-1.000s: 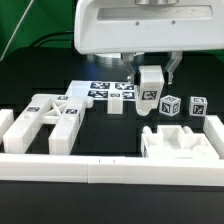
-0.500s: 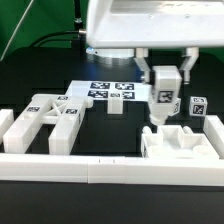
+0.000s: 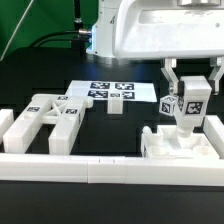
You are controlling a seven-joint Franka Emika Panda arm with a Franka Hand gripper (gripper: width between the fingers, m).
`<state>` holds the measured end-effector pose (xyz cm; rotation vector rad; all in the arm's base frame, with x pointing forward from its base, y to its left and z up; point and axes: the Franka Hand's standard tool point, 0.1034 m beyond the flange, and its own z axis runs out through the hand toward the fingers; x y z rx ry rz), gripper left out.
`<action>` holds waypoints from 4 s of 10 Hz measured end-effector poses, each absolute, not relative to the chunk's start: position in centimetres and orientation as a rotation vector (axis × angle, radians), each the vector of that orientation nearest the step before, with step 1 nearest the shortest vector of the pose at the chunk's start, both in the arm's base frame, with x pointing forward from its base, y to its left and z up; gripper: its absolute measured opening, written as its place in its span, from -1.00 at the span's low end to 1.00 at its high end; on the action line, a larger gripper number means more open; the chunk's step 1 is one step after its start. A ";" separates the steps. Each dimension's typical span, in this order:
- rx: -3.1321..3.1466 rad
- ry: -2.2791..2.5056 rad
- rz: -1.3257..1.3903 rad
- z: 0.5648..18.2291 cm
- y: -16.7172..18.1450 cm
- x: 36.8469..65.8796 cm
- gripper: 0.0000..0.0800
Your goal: Assemble chair
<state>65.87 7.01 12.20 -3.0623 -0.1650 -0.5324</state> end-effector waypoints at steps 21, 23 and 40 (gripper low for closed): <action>-3.009 -0.290 -0.739 8.6 10.7 64.1 -0.28; -3.002 -0.295 -0.769 8.1 10.8 63.9 -0.28; -3.028 -0.322 -0.694 12.1 9.2 65.9 0.62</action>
Offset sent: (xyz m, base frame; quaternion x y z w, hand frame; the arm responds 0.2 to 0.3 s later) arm -0.0167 0.0252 -0.0083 -0.0287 0.0246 -0.0108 0.9992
